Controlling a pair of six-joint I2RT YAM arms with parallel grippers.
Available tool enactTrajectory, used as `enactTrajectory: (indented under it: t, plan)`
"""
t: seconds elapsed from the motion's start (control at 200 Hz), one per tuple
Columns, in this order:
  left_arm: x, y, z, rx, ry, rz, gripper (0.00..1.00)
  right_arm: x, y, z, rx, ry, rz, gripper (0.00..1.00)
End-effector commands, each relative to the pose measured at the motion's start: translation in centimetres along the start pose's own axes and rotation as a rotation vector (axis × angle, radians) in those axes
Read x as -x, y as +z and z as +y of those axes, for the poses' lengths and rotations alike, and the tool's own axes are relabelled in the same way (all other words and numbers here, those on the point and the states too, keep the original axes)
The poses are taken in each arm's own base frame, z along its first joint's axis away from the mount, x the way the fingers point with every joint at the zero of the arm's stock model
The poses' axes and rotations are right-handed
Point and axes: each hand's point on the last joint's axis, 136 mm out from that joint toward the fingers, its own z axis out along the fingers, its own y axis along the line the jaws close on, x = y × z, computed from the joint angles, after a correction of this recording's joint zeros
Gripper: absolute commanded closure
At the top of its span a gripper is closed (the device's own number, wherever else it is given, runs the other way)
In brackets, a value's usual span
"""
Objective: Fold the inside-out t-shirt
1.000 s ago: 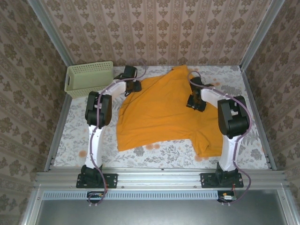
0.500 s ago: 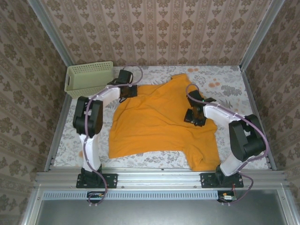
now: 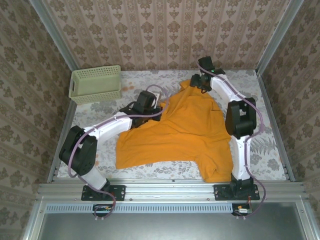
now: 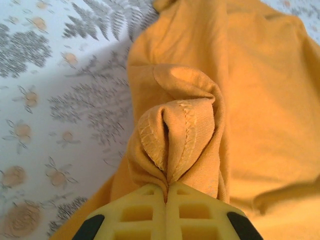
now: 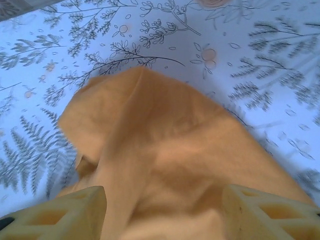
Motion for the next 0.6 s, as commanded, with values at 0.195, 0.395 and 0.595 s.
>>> enactTrajectory:
  t: [0.195,0.395,0.595]
  plan:
    - [-4.9,-1.9,-7.2,-0.112,0.18,-0.003,1.0,0.6,3.6,1.8,0.03,-0.051,0.052,0.27]
    - [-6.5,-1.7,-7.2,-0.121,0.146,0.009,1.0,-1.0,3.7,5.1,0.089,-0.135,0.087,0.27]
    - [-7.0,-1.7,-7.1,-0.122,0.138,0.011,1.0,-2.5,2.3,8.9,0.111,-0.257,0.047,0.2]
